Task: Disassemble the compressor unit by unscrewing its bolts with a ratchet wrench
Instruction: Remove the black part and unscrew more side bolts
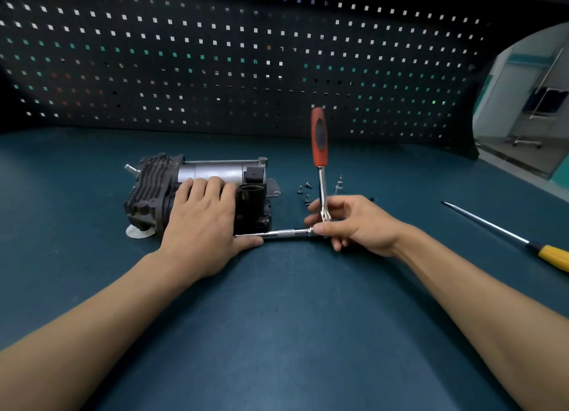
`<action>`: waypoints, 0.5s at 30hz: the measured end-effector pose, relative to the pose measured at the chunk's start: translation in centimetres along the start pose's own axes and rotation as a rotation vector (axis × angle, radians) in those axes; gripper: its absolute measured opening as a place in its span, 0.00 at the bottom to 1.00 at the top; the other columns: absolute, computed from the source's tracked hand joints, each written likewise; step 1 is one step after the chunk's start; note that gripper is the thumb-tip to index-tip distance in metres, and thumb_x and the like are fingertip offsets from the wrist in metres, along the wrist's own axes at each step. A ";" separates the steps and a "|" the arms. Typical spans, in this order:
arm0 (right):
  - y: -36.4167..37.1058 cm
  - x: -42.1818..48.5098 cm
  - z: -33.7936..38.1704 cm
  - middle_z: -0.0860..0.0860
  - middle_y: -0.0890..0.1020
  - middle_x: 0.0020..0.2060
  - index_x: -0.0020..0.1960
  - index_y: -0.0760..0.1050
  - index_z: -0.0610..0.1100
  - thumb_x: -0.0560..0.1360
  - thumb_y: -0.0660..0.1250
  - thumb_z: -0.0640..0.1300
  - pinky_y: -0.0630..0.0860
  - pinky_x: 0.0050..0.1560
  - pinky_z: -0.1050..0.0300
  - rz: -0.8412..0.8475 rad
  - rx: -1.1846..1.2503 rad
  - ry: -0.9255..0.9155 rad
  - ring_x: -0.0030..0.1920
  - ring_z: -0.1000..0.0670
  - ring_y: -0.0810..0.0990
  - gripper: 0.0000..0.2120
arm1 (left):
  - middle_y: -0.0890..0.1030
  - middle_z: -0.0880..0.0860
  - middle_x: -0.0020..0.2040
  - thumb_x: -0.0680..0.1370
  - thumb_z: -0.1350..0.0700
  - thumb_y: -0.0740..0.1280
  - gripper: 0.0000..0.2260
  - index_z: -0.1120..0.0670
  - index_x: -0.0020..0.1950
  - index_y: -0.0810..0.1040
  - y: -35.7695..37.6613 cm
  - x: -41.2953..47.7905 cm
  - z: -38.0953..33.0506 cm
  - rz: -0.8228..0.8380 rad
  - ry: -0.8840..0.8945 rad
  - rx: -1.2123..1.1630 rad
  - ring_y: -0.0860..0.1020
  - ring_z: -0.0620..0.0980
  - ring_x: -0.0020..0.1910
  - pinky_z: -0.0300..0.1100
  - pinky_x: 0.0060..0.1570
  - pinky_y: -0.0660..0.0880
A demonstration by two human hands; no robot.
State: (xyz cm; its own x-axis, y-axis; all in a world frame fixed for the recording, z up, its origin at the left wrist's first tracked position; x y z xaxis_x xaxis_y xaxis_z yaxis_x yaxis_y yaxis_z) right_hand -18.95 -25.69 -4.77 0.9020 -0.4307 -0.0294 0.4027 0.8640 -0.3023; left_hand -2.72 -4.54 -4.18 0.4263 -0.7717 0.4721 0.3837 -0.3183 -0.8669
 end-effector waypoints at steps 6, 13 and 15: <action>-0.4 -0.8 -0.4 0.48 0.86 0.51 0.53 0.81 0.46 0.72 0.75 0.32 0.77 0.32 0.61 0.023 -0.011 -0.054 0.30 0.48 0.82 0.14 | 0.74 0.54 0.55 0.65 0.24 0.57 0.41 0.56 0.64 0.72 0.0 0.1 0.1 0.010 -0.006 -0.015 0.71 0.58 0.56 0.52 0.65 0.64; -0.6 -1.7 0.0 0.49 0.85 0.43 0.54 0.83 0.42 0.72 0.75 0.31 0.78 0.35 0.61 0.043 -0.113 -0.100 0.34 0.47 0.84 0.13 | 0.74 0.53 0.55 0.65 0.24 0.59 0.41 0.54 0.65 0.71 0.2 0.1 0.3 0.001 -0.009 -0.038 0.71 0.57 0.57 0.52 0.65 0.64; -0.6 -1.8 0.1 0.46 0.83 0.40 0.54 0.83 0.41 0.72 0.74 0.30 0.77 0.34 0.61 0.044 -0.143 -0.115 0.34 0.48 0.84 0.13 | 0.74 0.53 0.55 0.64 0.24 0.59 0.41 0.54 0.64 0.72 0.3 0.1 0.3 -0.004 -0.011 -0.042 0.71 0.57 0.56 0.51 0.64 0.63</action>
State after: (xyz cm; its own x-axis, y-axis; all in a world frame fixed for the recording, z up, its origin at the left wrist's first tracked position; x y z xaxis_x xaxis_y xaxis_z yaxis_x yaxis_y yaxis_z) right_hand -20.85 -25.39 -4.44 0.9333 -0.3538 0.0616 0.3442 0.8319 -0.4354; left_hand -2.32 -4.56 -4.31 0.4339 -0.7646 0.4766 0.3505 -0.3441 -0.8711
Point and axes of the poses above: each hand's wrist, its own x-axis towards the middle knuckle, its own y-axis out of the palm, z = x × y, the point moved 1 cm from there along x, towards the middle knuckle
